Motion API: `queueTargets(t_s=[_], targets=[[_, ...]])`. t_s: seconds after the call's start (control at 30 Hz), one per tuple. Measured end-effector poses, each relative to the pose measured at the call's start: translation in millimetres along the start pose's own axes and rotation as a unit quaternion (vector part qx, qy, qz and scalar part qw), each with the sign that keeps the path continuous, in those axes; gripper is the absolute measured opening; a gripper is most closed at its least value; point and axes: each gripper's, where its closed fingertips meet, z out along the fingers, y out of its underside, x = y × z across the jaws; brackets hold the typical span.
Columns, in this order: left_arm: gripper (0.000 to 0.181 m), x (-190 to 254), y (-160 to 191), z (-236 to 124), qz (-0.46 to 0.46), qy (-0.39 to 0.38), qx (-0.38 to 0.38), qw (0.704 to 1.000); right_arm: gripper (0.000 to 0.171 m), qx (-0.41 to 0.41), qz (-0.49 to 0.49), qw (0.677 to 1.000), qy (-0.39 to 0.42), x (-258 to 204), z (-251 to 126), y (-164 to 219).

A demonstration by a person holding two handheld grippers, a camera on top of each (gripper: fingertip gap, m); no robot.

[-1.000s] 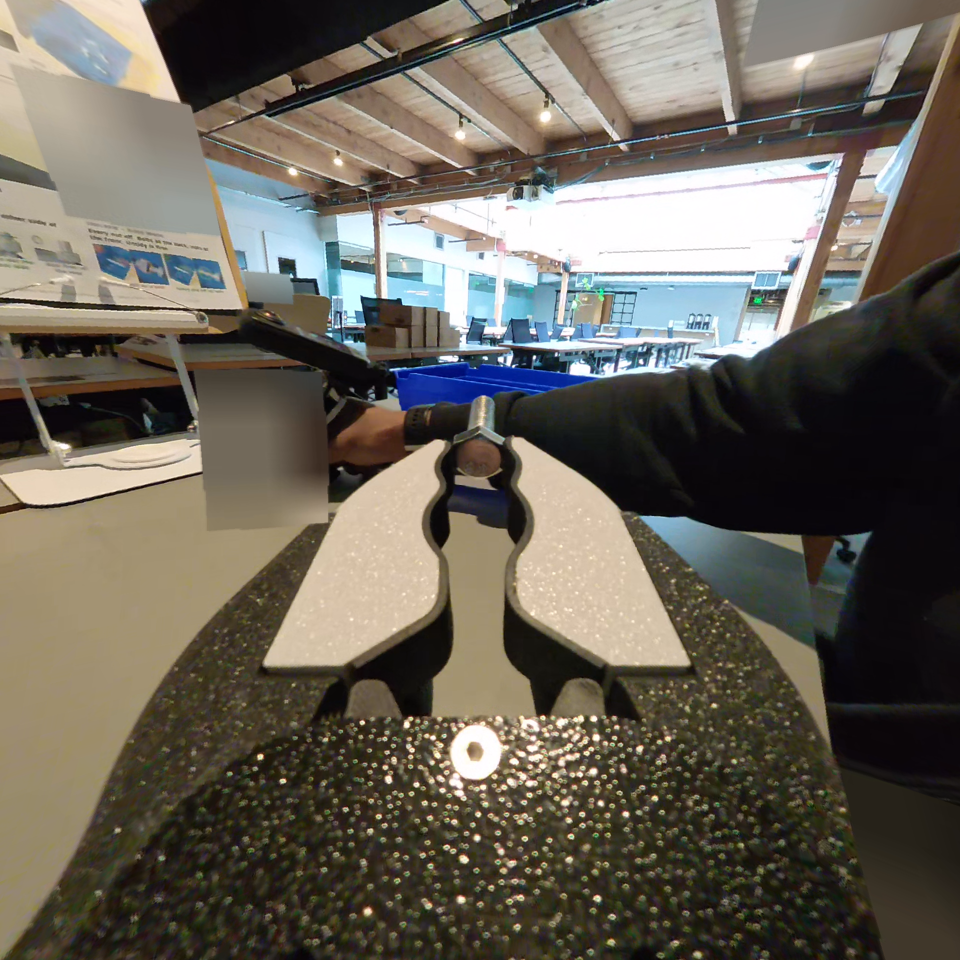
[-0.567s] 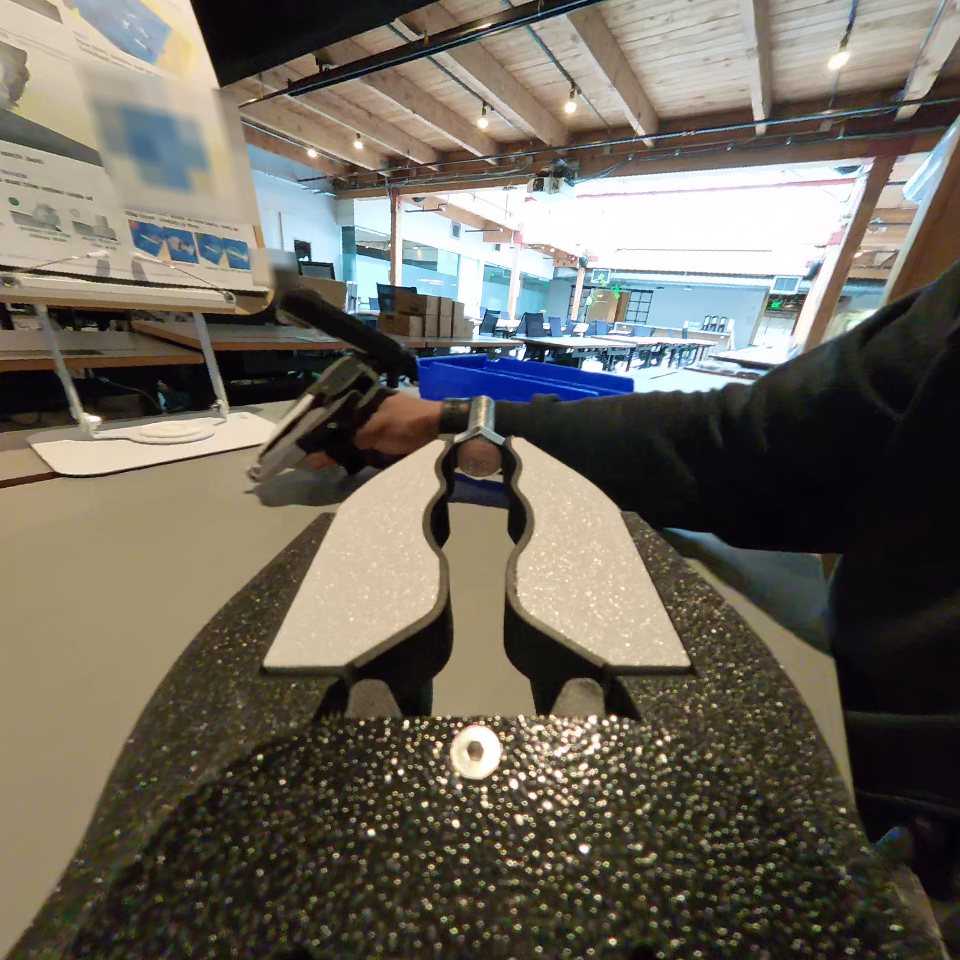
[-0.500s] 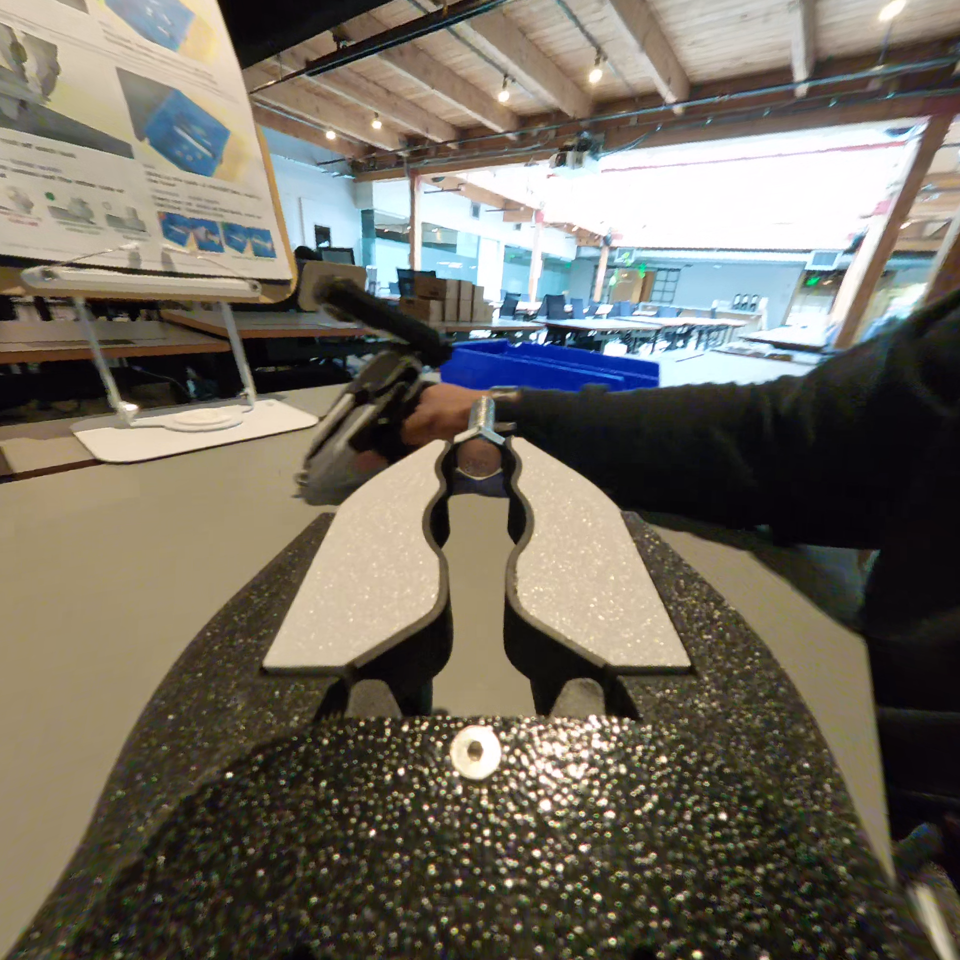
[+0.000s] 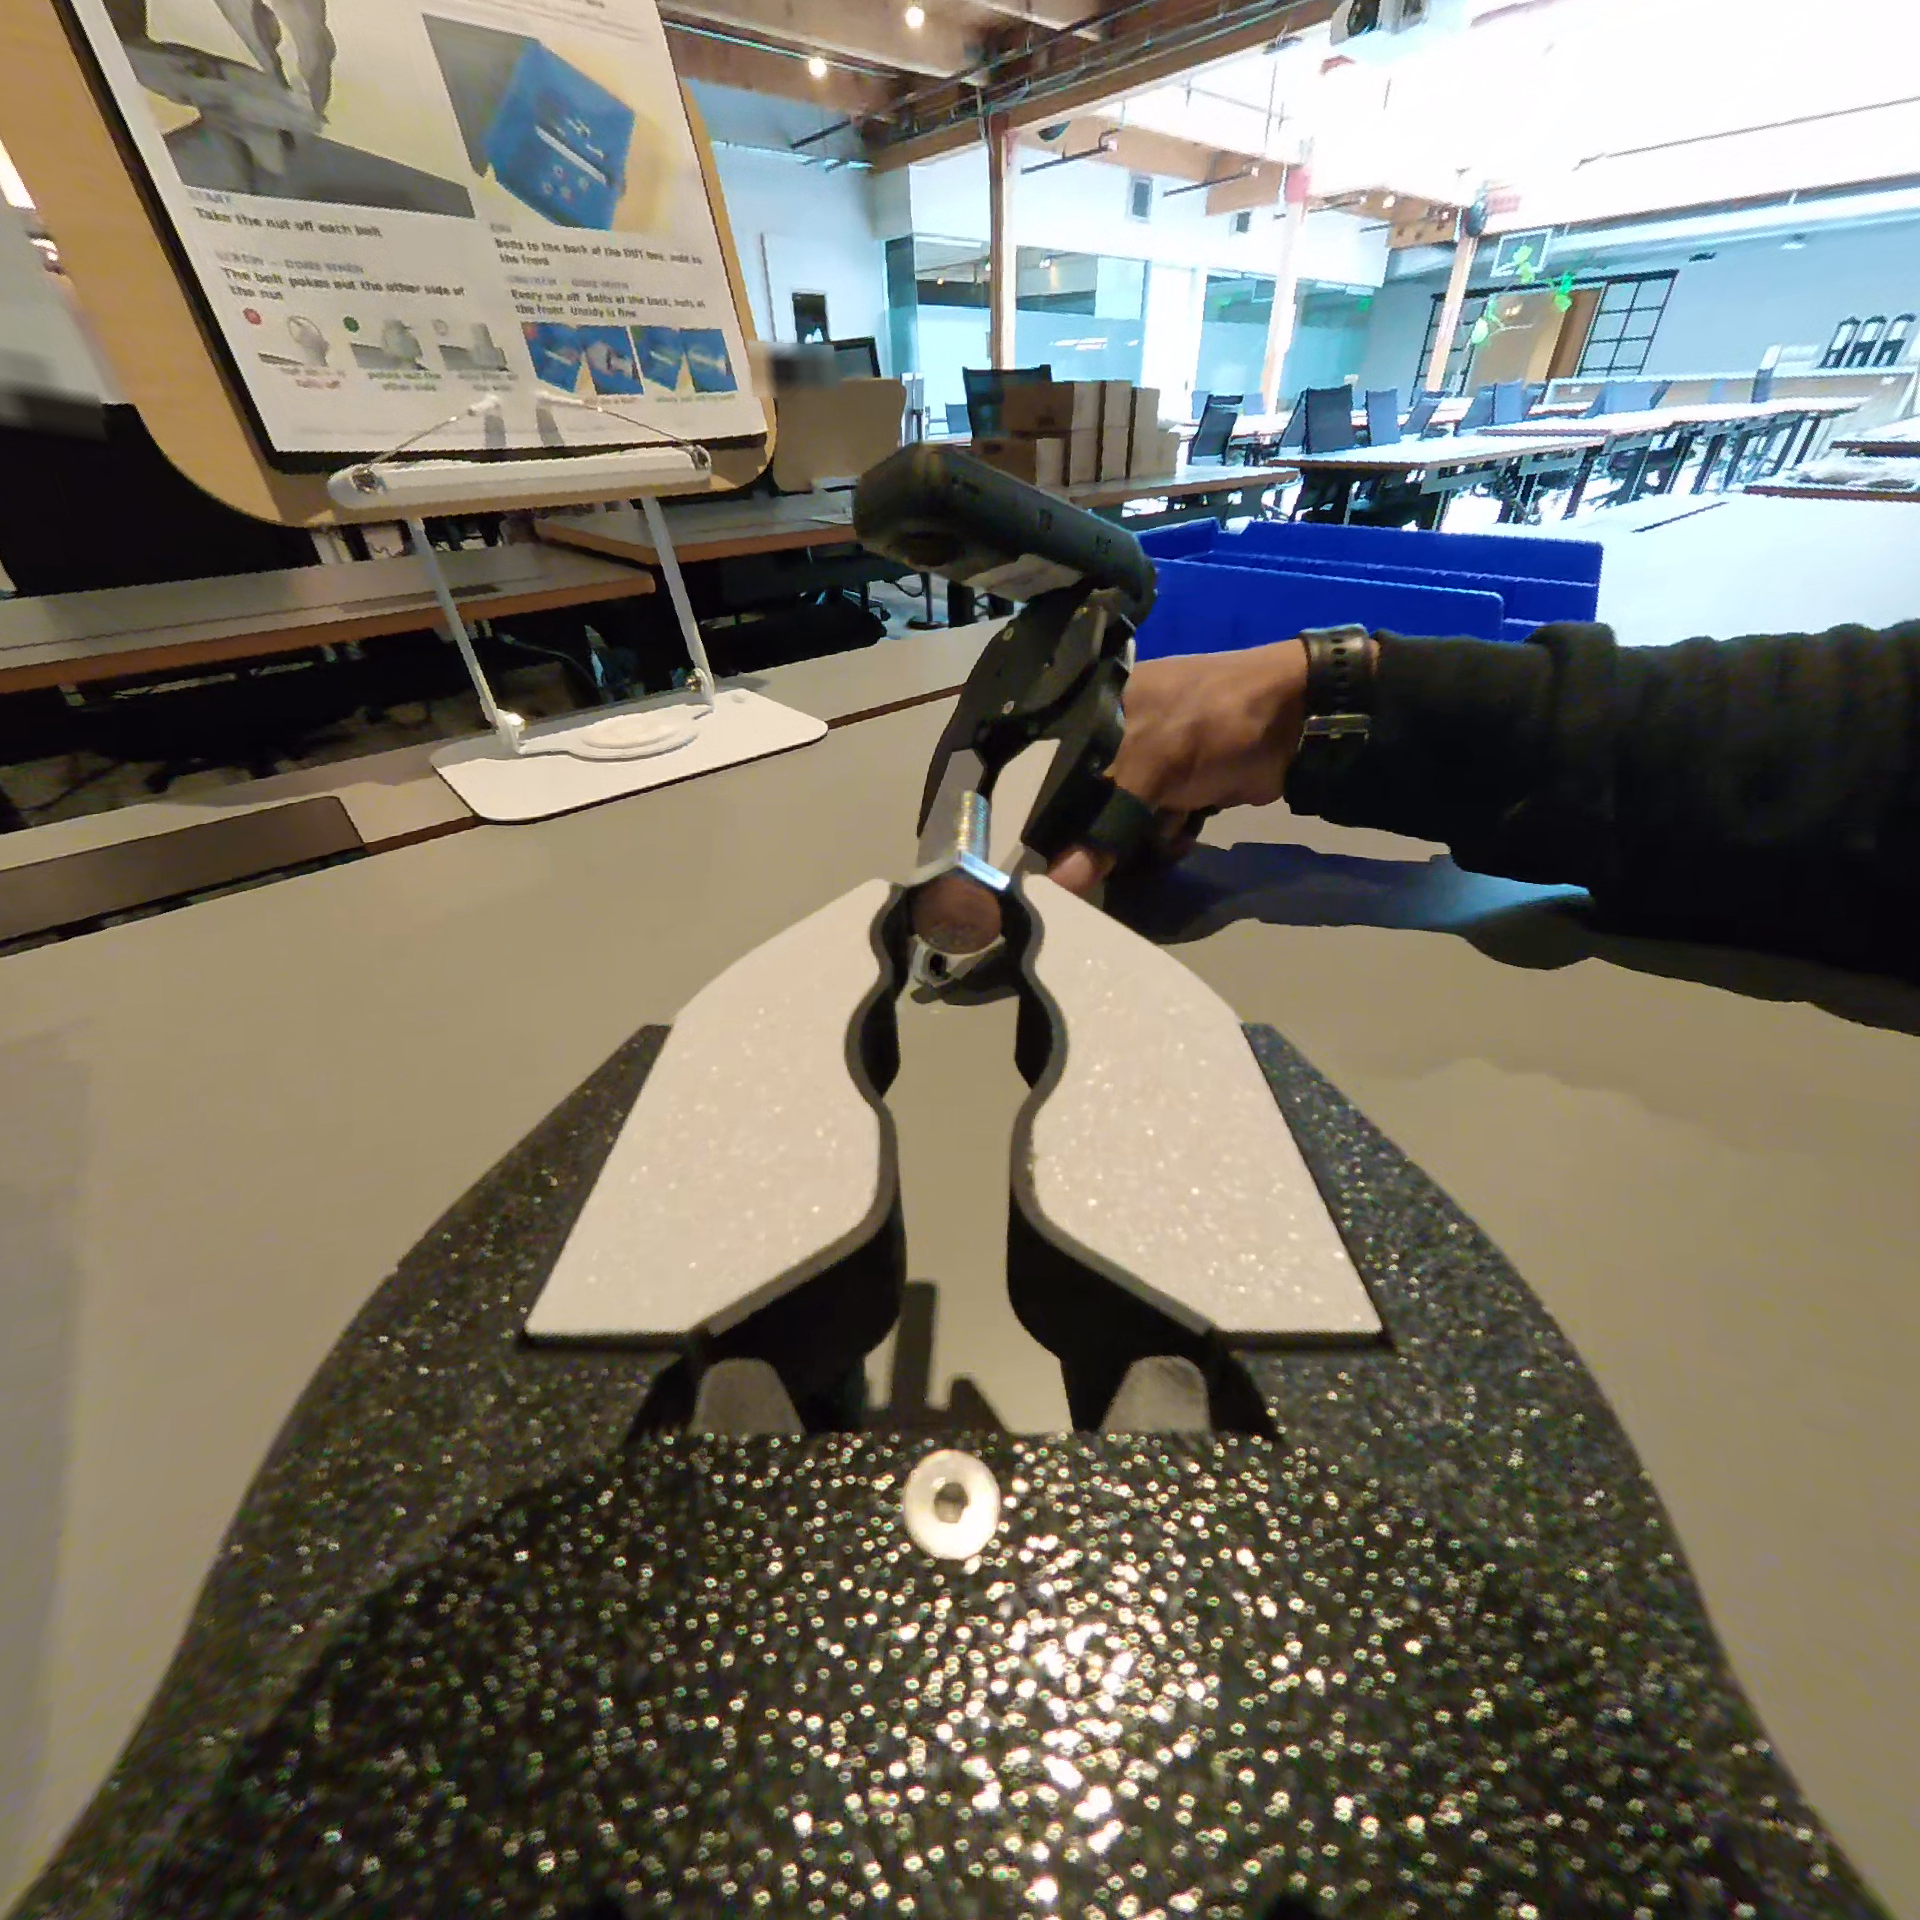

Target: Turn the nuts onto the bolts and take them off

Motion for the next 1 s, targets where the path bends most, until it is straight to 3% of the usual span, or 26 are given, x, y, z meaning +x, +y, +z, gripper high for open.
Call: queueTargets(t_s=[0.5,1.0], targets=[[0.017,-4.6,6.3,-2.4,0.021,-0.027,-0.015,0.999,0.017,-0.018,-0.048,0.997,0.052,0.0,0.8,5.6],[0.017,-18.4,14.5,1.1,0.037,-0.062,-0.041,0.997,0.055,0.019,-0.064,0.996,0.059,1.1,-5.3,0.3]])
